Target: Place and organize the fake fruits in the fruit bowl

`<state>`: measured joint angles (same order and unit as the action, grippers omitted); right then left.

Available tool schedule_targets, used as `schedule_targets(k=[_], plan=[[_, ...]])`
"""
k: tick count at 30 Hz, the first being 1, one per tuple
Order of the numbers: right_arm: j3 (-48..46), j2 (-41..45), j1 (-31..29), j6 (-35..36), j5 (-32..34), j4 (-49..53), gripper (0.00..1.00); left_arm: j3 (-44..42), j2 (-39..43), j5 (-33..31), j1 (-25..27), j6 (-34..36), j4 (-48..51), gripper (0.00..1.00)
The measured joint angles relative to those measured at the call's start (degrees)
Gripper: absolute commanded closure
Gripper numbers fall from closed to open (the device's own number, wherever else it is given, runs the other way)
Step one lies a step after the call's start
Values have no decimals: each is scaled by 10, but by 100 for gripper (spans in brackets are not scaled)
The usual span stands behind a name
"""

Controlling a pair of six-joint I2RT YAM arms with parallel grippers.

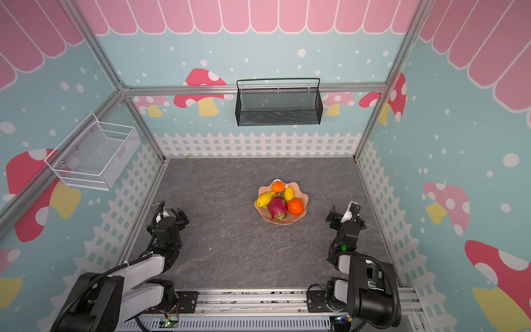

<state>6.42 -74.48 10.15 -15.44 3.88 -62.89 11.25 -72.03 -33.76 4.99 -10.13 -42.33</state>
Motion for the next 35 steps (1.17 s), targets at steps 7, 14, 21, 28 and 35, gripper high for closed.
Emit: schedule_targets(k=[7, 14, 21, 28, 35], plan=[[14, -116, -67, 85, -13, -101, 2, 66, -159, 90, -8, 37, -107, 0], [51, -125, -79, 125, -27, -103, 2, 99, -160, 109, -7, 48, -101, 0], [52, -126, -80, 140, -38, -97, 2, 100, -160, 113, -7, 51, -98, 0], [53, -126, -80, 145, -39, -92, 2, 100, -160, 113, -7, 52, -98, 0], [54, -126, -80, 146, -45, -89, 2, 100, -161, 113, -7, 52, -98, 0]])
